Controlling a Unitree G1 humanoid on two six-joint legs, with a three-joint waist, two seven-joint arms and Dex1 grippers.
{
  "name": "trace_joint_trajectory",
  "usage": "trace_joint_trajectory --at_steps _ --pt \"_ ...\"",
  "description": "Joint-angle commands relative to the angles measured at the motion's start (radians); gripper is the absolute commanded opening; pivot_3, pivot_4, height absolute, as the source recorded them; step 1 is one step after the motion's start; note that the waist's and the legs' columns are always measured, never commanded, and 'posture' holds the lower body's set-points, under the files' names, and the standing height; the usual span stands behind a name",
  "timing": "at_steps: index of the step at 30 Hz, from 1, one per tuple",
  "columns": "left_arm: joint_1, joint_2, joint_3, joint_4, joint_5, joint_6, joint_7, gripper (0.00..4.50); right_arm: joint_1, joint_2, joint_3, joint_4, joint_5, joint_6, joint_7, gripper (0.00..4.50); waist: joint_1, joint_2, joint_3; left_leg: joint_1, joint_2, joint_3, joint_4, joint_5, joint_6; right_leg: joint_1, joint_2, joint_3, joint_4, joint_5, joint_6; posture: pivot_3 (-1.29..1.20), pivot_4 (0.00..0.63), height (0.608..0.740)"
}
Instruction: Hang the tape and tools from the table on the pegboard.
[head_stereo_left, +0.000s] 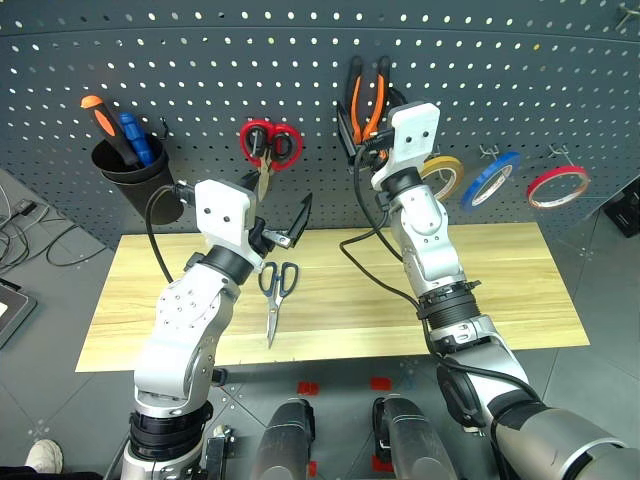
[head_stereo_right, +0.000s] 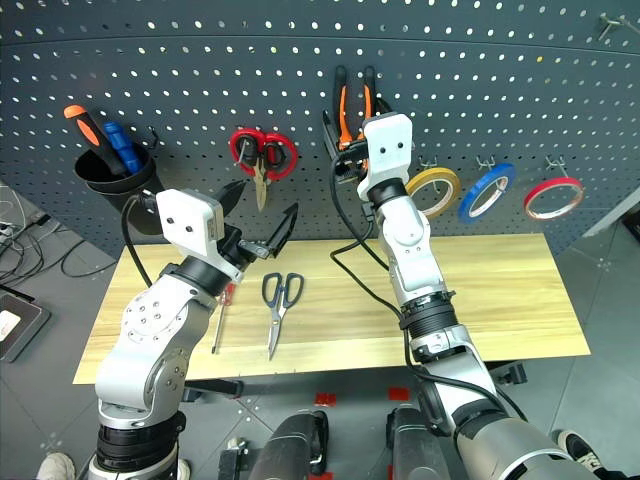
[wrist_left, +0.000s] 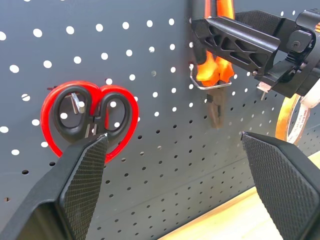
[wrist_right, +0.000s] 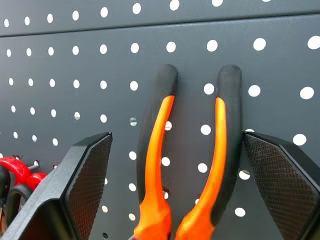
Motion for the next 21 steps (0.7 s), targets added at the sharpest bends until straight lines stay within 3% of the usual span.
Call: trace_joint_trajectory --at_steps 1,18,21 --pt "0.013 0.001 0.005 -0.033 -0.001 -0.024 -0.006 4.50 0.013 -0.010 0.005 -0.089 0.046 0.040 0.068 4.48 0.000 0.000 0.000 0.000 0.000 0.000 0.000 0.000 0.000 0.000 0.000 0.000 0.000 0.000 0.000 -0.01 0.235 0.740" --pt "0.205 -0.013 0.000 -0.153 0.008 0.029 0.046 4.50 0.257 -0.252 0.025 -0.600 0.197 0.429 0.357 4.48 -0.001 0.000 0.000 0.000 0.000 -0.001 0.000 -0.001 0.001 0.001 -0.001 0.002 0.000 0.000 0.000 -0.06 0.255 0.740" --pt "0.266 -0.064 0.006 -0.138 0.075 0.079 0.162 4.50 0.336 -0.352 0.058 -0.667 0.266 0.464 0.541 4.48 0.000 0.000 0.000 0.001 0.000 -0.002 0.000 -0.001 0.002 0.002 -0.001 0.002 -0.001 0.000 0.000 -0.07 0.272 0.740"
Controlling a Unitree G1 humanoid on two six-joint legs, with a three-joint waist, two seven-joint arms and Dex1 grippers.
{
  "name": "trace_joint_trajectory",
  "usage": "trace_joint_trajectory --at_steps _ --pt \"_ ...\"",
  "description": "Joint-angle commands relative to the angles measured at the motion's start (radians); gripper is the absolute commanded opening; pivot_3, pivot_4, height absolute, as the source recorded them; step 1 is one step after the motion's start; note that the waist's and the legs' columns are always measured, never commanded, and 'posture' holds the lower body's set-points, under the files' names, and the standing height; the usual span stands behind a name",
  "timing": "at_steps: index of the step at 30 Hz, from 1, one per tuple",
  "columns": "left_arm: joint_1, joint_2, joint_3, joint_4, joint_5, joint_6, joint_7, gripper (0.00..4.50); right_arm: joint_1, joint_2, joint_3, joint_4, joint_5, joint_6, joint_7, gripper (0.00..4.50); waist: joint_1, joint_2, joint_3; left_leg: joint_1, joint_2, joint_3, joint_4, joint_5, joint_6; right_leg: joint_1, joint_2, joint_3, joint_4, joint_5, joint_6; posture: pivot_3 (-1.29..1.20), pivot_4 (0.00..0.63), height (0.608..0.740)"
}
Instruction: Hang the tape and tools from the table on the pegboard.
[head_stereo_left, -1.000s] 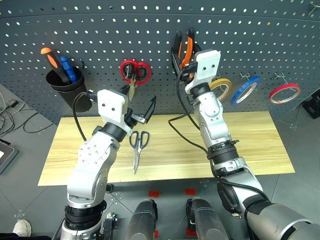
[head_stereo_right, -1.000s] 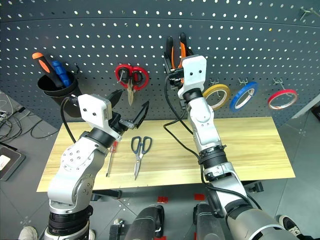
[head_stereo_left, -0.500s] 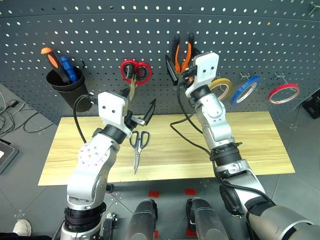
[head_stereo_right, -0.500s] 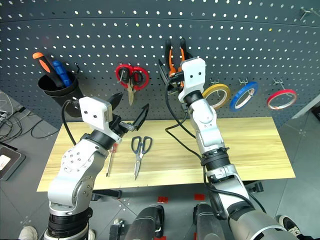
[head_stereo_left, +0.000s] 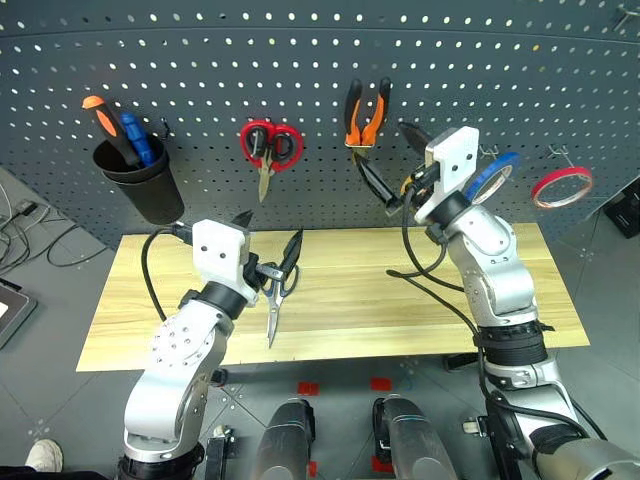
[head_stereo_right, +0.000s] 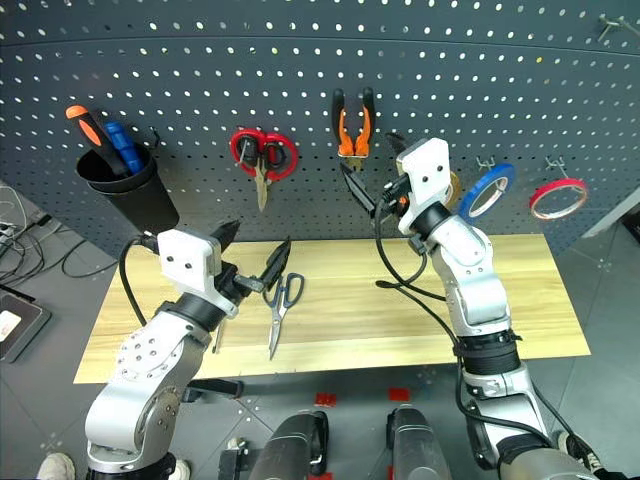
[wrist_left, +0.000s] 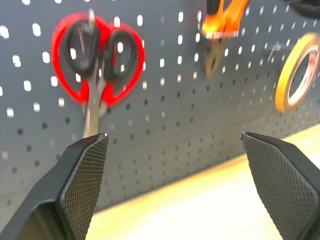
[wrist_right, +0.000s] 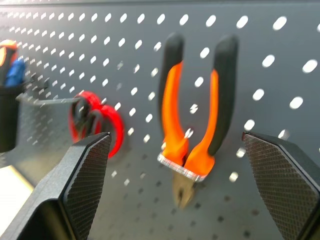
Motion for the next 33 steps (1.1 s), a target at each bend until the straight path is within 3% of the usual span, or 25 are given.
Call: trace_joint_trajectory --at_steps 1,9,16,25,33 --pt "0.054 -0.046 0.006 -0.022 0.079 0.050 0.120 4.50 0.068 -0.089 0.032 -0.108 0.080 0.016 0.181 4.48 0.000 0.000 0.000 0.001 0.000 -0.001 0.000 -0.002 0.003 0.002 0.000 0.000 -0.001 0.000 0.000 -0.07 0.272 0.740" --pt "0.066 -0.151 -0.032 0.140 0.189 0.190 0.265 4.50 0.211 -0.234 0.120 -0.065 0.093 -0.122 0.499 4.48 -0.002 -0.001 0.008 0.004 0.000 -0.001 0.001 -0.004 0.007 0.005 0.000 0.000 0.000 0.000 0.000 -0.10 0.346 0.740" --pt "0.008 -0.168 -0.005 0.307 0.200 0.285 0.272 4.50 0.219 -0.259 0.149 0.034 0.073 -0.231 0.621 4.48 -0.011 -0.001 0.053 0.010 0.000 0.000 0.001 -0.005 0.008 0.009 -0.001 0.001 0.000 0.000 -0.001 -0.12 0.427 0.740" --pt "-0.107 -0.108 -0.005 0.449 0.207 0.371 0.228 4.50 0.197 -0.239 0.179 0.106 0.028 -0.237 0.628 4.48 -0.019 0.001 0.113 0.011 0.001 0.000 0.001 -0.004 0.008 0.010 -0.002 0.000 0.001 -0.001 -0.001 -0.12 0.474 0.740" --pt "-0.180 -0.104 -0.004 0.541 0.151 0.409 0.134 4.50 0.198 -0.231 0.181 0.062 0.030 -0.182 0.605 4.48 -0.019 0.004 0.131 0.013 0.001 0.000 0.001 -0.004 0.007 0.012 -0.002 -0.001 0.001 0.000 -0.001 -0.14 0.496 0.740"
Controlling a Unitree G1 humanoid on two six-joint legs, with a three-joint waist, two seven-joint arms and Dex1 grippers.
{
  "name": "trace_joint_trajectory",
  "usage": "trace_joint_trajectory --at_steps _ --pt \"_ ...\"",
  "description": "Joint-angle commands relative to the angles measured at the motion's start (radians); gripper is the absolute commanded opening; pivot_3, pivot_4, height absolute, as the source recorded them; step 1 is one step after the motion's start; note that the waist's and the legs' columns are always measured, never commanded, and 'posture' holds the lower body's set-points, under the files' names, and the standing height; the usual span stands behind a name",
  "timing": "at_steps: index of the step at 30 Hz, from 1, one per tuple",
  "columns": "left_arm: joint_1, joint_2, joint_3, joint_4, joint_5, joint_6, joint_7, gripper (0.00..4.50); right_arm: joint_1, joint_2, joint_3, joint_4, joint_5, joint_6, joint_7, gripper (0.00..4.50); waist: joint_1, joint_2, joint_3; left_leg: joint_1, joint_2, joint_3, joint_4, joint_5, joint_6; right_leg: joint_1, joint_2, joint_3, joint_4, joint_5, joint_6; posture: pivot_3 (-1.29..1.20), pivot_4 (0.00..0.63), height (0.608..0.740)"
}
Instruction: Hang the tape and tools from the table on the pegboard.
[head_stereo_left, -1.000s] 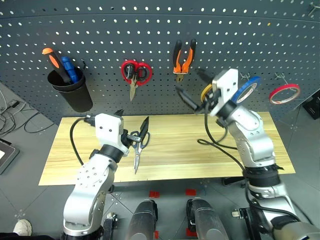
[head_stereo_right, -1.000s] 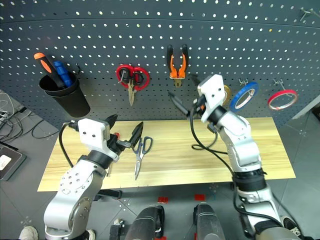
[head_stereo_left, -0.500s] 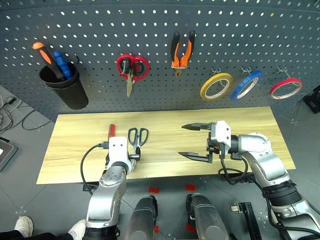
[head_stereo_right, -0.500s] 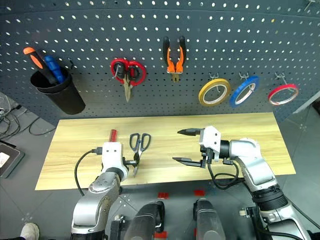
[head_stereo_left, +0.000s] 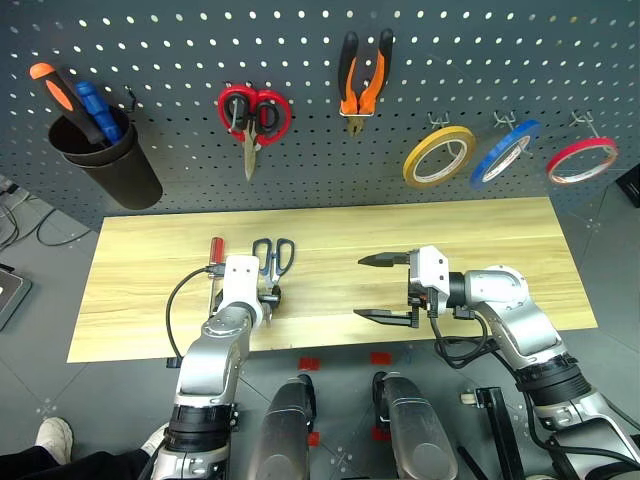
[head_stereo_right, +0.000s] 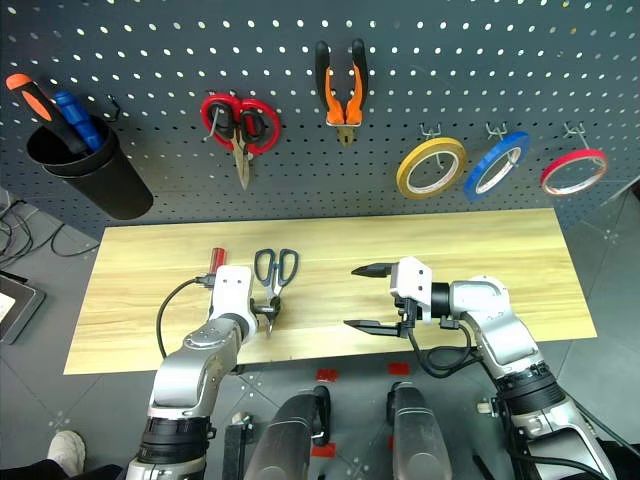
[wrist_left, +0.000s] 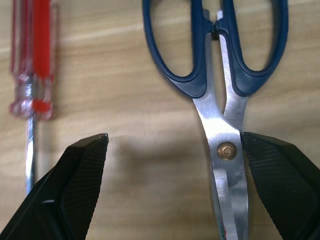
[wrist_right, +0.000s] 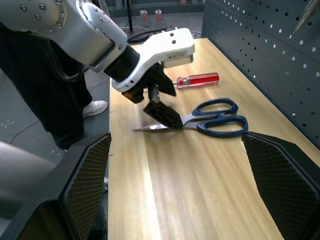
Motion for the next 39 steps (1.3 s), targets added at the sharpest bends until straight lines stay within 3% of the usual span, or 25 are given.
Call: trace_joint_trajectory --at_steps 1,10,23,30,39 --pt "-0.001 -0.004 0.006 0.046 -0.026 0.025 -0.039 4.50 0.009 -0.001 0.000 -0.056 0.005 0.015 -0.007 4.48 0.000 0.001 0.003 0.000 0.000 0.000 0.000 0.000 0.000 0.000 0.000 0.000 0.000 0.000 0.000 -0.14 0.496 0.740" --pt "-0.059 0.024 0.024 0.108 -0.033 0.039 -0.078 4.50 0.007 0.005 0.000 -0.068 0.005 0.034 -0.024 4.48 -0.001 0.003 0.013 0.001 0.000 0.000 -0.001 0.000 0.000 0.001 0.000 -0.001 0.000 0.000 0.000 -0.14 0.493 0.740" --pt "-0.035 0.033 0.034 0.076 -0.035 0.067 -0.097 0.79 -0.007 0.015 0.003 -0.047 -0.002 0.022 -0.018 4.50 -0.002 0.004 0.015 0.002 0.000 0.000 -0.002 0.000 -0.001 0.001 -0.001 -0.001 0.000 0.000 0.000 -0.13 0.480 0.740" --pt "-0.004 0.041 0.016 0.031 -0.028 0.053 -0.104 0.68 -0.025 0.029 0.000 -0.016 -0.014 -0.002 -0.023 4.50 -0.002 0.004 0.015 0.001 0.000 0.000 -0.002 0.000 -0.001 0.001 -0.001 -0.001 -0.001 0.000 0.000 -0.12 0.447 0.740" --pt "0.287 0.207 -0.127 -0.424 0.026 -0.094 -0.190 0.67 -0.004 0.018 -0.088 -0.098 0.122 0.088 -0.015 4.50 -0.003 0.003 0.013 -0.002 0.001 -0.001 -0.005 0.004 -0.009 -0.003 -0.001 0.000 -0.004 0.000 0.000 -0.11 0.351 0.740"
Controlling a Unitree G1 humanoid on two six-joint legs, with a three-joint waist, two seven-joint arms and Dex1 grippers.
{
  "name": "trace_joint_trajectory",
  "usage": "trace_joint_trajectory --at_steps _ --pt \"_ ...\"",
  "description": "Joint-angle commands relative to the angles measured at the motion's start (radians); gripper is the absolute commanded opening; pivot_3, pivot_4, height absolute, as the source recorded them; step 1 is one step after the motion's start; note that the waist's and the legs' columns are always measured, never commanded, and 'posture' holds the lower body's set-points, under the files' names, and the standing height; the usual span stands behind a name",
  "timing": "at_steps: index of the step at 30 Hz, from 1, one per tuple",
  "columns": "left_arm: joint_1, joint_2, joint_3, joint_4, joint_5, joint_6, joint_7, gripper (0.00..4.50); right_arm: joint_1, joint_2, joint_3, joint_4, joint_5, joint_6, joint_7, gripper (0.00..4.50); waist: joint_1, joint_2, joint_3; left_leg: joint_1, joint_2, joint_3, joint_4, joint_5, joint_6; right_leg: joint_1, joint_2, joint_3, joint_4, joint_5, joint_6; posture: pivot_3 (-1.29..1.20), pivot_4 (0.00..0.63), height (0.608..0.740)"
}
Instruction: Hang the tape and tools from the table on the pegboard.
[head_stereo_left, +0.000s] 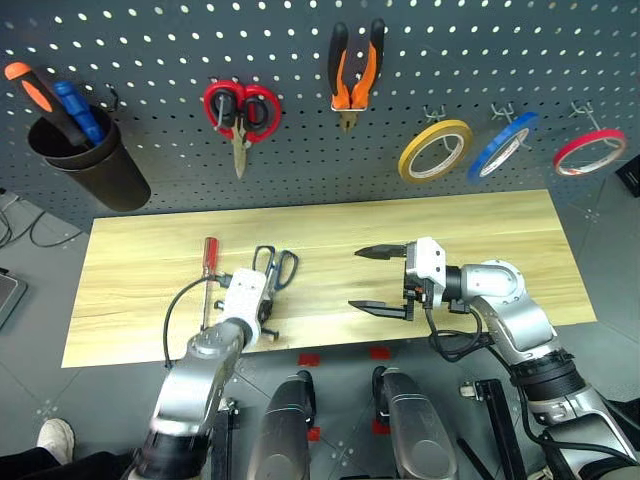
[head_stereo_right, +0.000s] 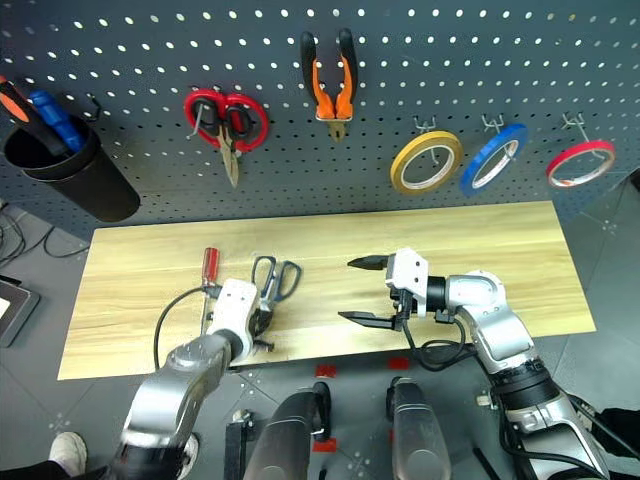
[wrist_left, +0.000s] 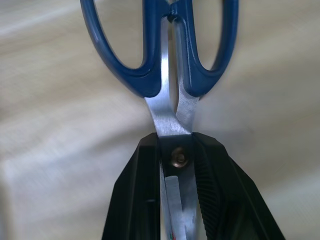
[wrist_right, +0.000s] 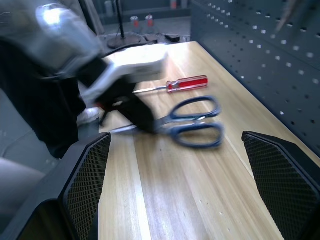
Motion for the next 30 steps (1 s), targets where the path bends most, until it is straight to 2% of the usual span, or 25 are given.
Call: trace_joint_trajectory --at_steps 1,7,14,15,21,30 --pt "0.067 0.038 -0.007 -0.183 0.027 -0.071 -0.013 0.67 0.015 -0.006 -0.061 -0.095 0.100 0.040 0.010 4.50 0.002 0.000 0.000 -0.001 0.000 0.000 0.000 0.000 0.000 -0.001 0.000 0.000 0.000 0.000 0.000 -0.11 0.346 0.740" --pt "0.112 0.066 -0.012 -0.302 0.088 -0.159 0.012 0.67 0.007 0.010 -0.103 -0.115 0.131 0.052 -0.029 4.50 0.009 -0.002 -0.025 -0.007 -0.001 -0.002 0.001 0.001 -0.001 -0.005 0.000 -0.003 0.002 0.001 -0.002 -0.11 0.276 0.740" --pt "0.146 0.100 -0.019 -0.412 0.238 -0.330 0.070 0.67 -0.004 0.028 -0.139 -0.181 0.169 0.081 -0.090 4.50 0.007 -0.003 -0.064 -0.011 -0.001 -0.002 0.001 0.001 -0.001 -0.008 0.000 -0.003 0.000 0.001 -0.002 -0.11 0.231 0.740" --pt "0.145 0.103 -0.014 -0.411 0.255 -0.362 0.076 0.67 -0.005 0.030 -0.141 -0.183 0.174 0.084 -0.094 4.50 0.007 -0.003 -0.071 -0.011 -0.001 -0.002 0.001 0.001 -0.001 -0.008 0.000 -0.003 0.000 0.001 -0.002 -0.12 0.213 0.740" --pt "0.074 0.069 0.060 -0.352 0.287 -0.473 0.110 0.67 -0.033 0.040 -0.159 -0.170 0.199 0.109 -0.114 4.50 0.008 -0.004 -0.111 -0.011 -0.001 -0.002 0.001 0.001 -0.001 -0.008 0.001 -0.003 -0.001 0.001 -0.002 -0.12 0.197 0.740" --pt "-0.102 0.004 0.100 -0.216 0.238 -0.460 0.087 0.67 -0.061 0.050 -0.158 -0.124 0.159 0.062 -0.122 4.50 0.011 -0.008 -0.135 -0.011 -0.001 -0.001 0.003 0.001 0.000 -0.007 0.002 -0.003 0.000 0.001 -0.001 -0.12 0.191 0.740"
